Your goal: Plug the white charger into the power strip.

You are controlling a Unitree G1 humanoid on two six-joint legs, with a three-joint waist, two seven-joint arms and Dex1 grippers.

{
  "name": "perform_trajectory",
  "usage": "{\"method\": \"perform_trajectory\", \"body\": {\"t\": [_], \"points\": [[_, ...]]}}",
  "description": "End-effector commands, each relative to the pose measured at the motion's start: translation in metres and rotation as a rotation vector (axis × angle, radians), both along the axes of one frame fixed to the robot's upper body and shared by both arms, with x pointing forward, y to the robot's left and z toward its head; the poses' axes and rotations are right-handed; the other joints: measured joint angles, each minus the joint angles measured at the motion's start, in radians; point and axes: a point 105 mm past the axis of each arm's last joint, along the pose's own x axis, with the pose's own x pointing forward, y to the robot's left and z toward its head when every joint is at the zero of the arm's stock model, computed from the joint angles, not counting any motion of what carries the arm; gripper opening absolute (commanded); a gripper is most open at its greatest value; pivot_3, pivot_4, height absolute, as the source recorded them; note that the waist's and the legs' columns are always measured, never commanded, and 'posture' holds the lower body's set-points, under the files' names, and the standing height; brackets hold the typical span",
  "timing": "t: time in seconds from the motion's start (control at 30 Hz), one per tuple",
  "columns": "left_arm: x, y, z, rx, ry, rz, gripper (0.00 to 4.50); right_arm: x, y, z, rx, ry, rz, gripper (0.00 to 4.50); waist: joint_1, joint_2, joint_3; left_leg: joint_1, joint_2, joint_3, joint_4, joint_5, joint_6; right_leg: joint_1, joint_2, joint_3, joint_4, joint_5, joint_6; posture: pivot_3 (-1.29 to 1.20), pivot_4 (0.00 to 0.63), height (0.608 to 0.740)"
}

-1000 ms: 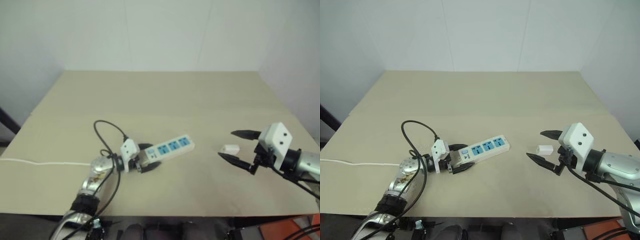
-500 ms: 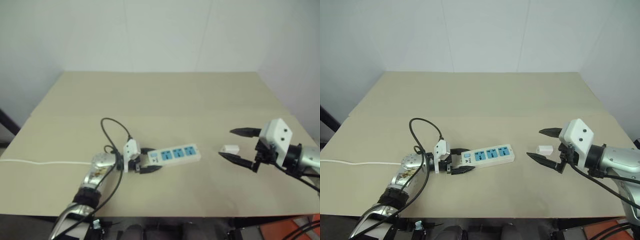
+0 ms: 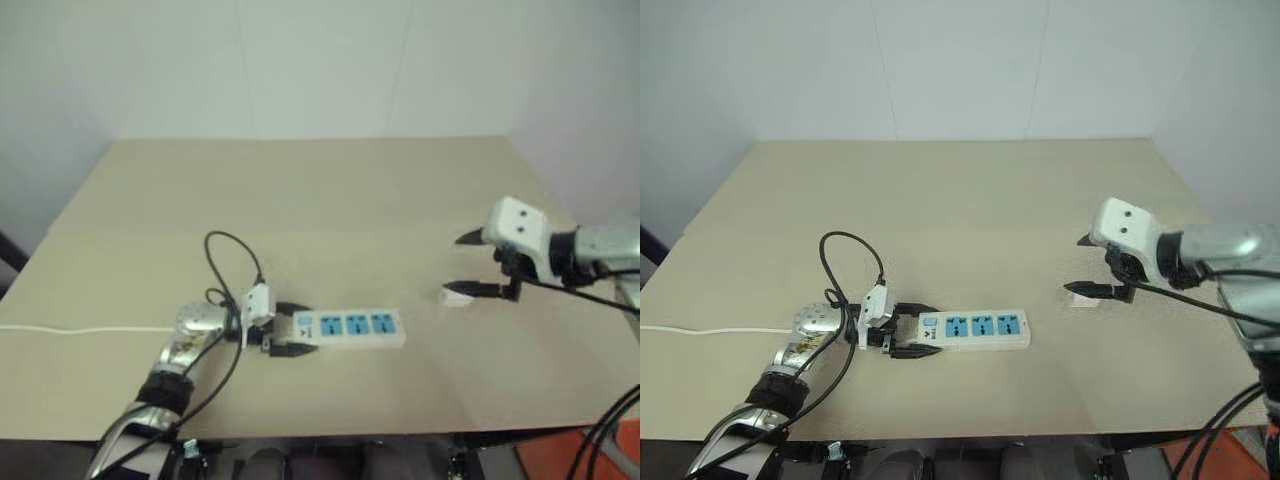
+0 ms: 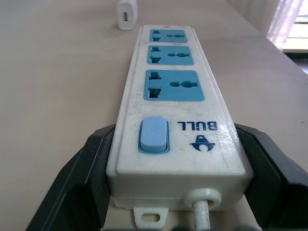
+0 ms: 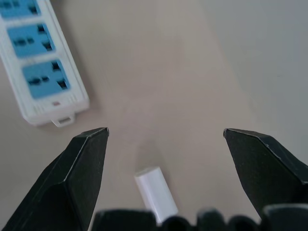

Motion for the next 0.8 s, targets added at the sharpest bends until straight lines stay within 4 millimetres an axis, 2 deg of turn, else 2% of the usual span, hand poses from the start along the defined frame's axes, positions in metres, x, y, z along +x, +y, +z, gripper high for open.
{"method": "perform_trajectory", "body": {"t": [0.03,0.27,0.6,0.8], "points": [[-0.009,-0.01,-0.011,0.04,0.019,-0.074,3.28,0.002,-0.004,-0.008,-0.141,0.044,0.055,4.5,0.002,0.0,0.0,-0.001,0.0,0.0,0.0,0.0,0.0,0.0,0.0,0.0,0.0,0.0,0.0,0.0,0.15,0.74],[-0.009,-0.015,-0.013,0.036,0.043,-0.062,3.28,0.017,-0.005,-0.033,-0.337,0.123,0.12,4.5,0.004,0.0,0.0,-0.001,-0.002,0.001,0.002,0.0,0.0,0.0,-0.002,0.001,0.0,0.001,0.001,0.0,0.15,0.74],[-0.013,-0.015,-0.016,0.08,0.056,-0.062,3.28,0.044,-0.01,-0.059,-0.471,0.174,0.137,4.5,0.006,0.0,0.0,-0.001,-0.002,0.002,0.002,0.0,0.0,0.0,-0.002,0.001,0.0,0.001,0.001,0.0,0.15,0.74],[-0.016,-0.016,-0.017,0.08,0.062,-0.06,3.28,0.051,-0.013,-0.068,-0.509,0.21,0.147,4.5,0.005,0.0,0.0,-0.001,-0.002,0.002,0.002,0.0,0.0,0.0,-0.002,0.0,0.0,0.001,0.001,0.0,0.15,0.74]]}}
